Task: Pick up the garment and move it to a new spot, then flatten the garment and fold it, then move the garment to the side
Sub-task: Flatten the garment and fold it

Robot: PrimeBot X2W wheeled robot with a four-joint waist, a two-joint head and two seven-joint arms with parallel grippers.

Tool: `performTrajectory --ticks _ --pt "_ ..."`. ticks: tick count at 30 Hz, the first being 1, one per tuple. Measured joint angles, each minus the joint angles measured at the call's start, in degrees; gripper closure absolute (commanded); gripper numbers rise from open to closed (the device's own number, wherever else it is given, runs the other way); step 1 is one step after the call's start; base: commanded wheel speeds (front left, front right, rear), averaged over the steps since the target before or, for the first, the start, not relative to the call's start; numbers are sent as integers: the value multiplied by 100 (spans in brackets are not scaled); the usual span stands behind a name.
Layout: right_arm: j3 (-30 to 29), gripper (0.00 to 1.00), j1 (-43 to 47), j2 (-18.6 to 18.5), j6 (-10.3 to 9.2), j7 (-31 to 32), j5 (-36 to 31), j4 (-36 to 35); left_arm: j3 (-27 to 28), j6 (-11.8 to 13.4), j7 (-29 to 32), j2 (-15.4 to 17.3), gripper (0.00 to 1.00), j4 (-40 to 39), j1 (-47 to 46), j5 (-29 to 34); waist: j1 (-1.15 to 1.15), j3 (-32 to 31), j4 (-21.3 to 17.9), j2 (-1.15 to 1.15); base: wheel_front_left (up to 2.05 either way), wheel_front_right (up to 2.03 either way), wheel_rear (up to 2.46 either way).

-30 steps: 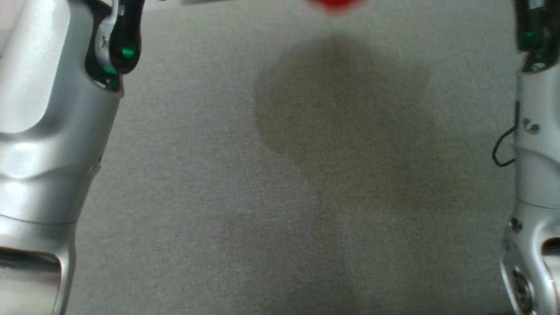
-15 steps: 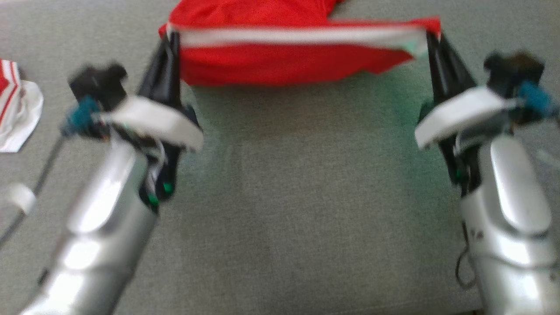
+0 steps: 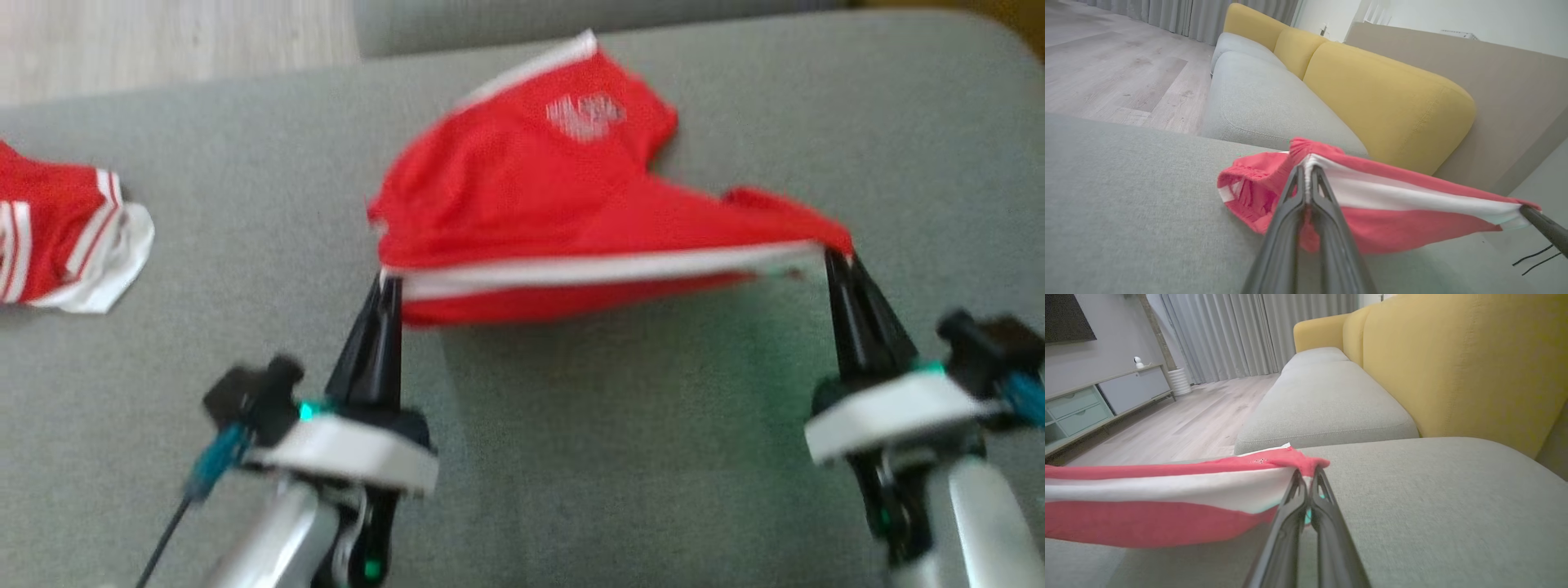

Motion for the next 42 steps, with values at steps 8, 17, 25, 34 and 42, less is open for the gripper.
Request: performTrajectory --ticks 8,17,25,34,42 --pt "-301 100 1536 35 0 601 325 -1621 -143 586 315 519 100 -1428 1291 -70 0 -513 -90 0 0 0 0" --pt "-588 100 2002 51 0 1128 500 -2091 -372 834 639 422 100 -1791 1621 -168 2 -288 147 0 0 0 0" --pt "-337 100 133 -175 0 1504 3 -623 -332 894 625 -193 100 -503 903 -267 3 205 480 0 0 0 0" --pt "281 100 -1902 -776 0 1774 123 1154 -152 890 775 -760 100 647 -330 -410 4 707 827 0 0 0 0" --pt "608 100 -3262 -887 0 1647 68 2760 -169 794 858 -1047 100 1346 -1106 -504 3 985 1024 0 0 0 0"
